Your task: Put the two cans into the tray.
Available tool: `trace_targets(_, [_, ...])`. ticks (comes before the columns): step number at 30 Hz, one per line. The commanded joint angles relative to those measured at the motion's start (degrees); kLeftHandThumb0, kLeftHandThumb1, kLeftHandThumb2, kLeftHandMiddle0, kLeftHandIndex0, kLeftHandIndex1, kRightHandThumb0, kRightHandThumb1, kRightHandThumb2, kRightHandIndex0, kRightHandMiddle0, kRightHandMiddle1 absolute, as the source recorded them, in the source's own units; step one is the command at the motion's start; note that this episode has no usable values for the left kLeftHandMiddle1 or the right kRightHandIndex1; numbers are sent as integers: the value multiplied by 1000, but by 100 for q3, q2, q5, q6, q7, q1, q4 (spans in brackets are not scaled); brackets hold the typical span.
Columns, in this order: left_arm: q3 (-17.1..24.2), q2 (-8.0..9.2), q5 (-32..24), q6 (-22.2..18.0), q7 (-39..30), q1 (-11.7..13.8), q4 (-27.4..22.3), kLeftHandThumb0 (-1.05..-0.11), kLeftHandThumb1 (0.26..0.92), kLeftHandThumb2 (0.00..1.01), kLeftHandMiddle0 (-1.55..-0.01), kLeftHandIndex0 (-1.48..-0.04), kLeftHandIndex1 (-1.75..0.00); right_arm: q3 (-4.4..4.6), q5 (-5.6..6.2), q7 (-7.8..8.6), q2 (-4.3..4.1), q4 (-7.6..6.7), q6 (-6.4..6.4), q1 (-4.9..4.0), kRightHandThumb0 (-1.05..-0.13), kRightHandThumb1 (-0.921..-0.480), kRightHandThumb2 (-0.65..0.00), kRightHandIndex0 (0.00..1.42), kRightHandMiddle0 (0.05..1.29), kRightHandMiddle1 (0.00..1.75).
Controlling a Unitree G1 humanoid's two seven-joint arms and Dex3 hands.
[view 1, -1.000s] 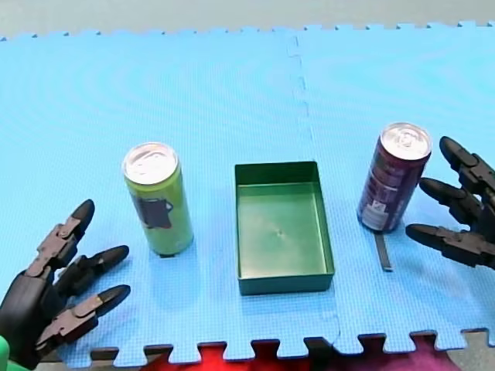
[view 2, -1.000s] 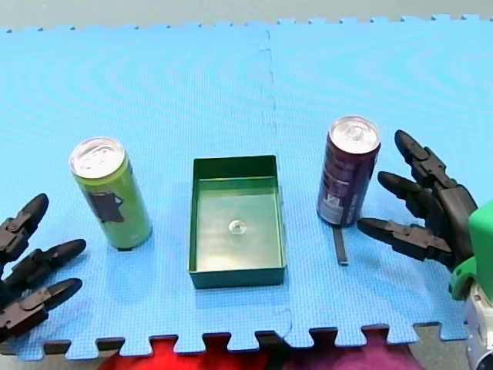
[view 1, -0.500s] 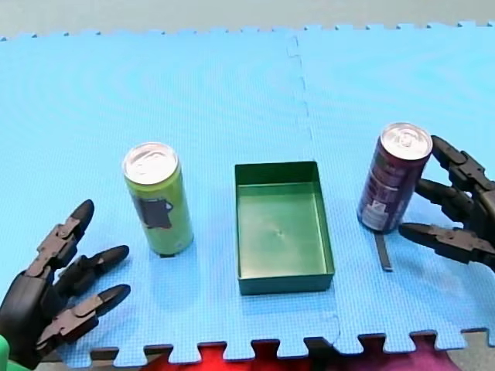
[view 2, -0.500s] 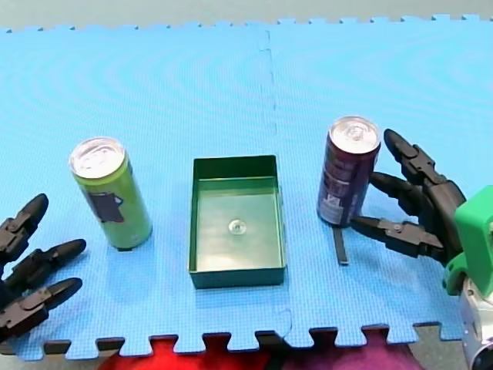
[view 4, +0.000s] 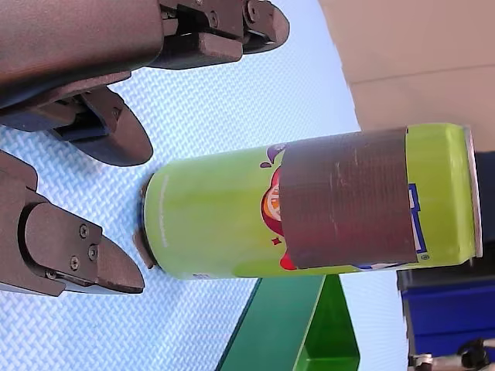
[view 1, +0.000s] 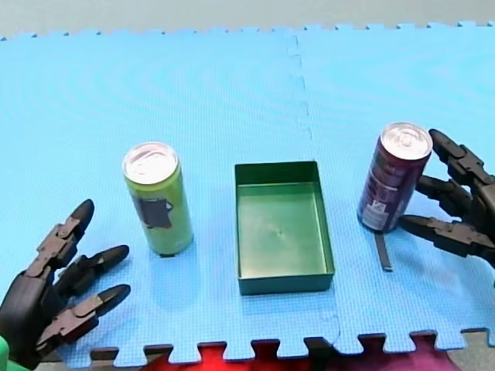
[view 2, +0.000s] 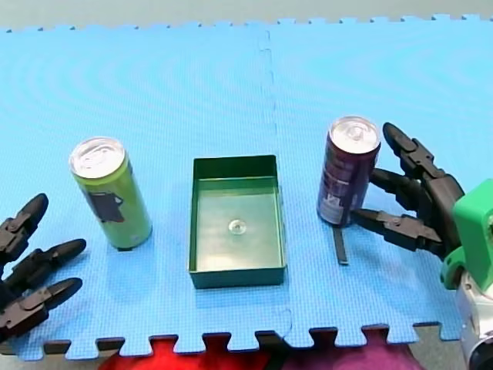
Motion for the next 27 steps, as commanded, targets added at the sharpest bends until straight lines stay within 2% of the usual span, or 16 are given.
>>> trace_targets(1, [6, 10, -24, -7, 0, 24, -46, -1048, 880, 1, -444, -156, 0, -12, 10, -15, 3, 8, -48, -25, -1048, -773, -15, 250, 102, 0])
trace_targets(4, [4, 12, -22, 0, -1, 38, -67, -1048, 880, 1, -445, -154, 0, -12, -1, -80, 47, 21, -105, -27, -1048, -779, -16, 249, 104, 1])
trace_targets(9, [-6, -2, -10, -3, 21, 61, -99, -1048, 882, 2, -449, -156, -1, 8, -36, -149, 63, 27, -157, -36, -1048, -791, -17, 248, 106, 2])
trace_targets(13, [-15, -10, -12, 16, 31, 76, -136, -1048, 882, 1, -448, -154, 0, 48, -107, -249, 84, 21, -196, -40, -1048, -801, -19, 250, 107, 2])
trace_targets(16, [-21, -15, -14, 33, 40, 88, -166, -1048, 882, 1, -448, -153, 0, 61, -128, -313, 117, 30, -197, -49, -1048, -808, -19, 251, 107, 2])
trace_targets(27, [-12, -32, -58, 118, 21, 119, -251, -1048, 883, 1, -449, -151, 0, 71, -145, -376, 153, 72, -131, -125, -1048, -817, -14, 261, 111, 3])
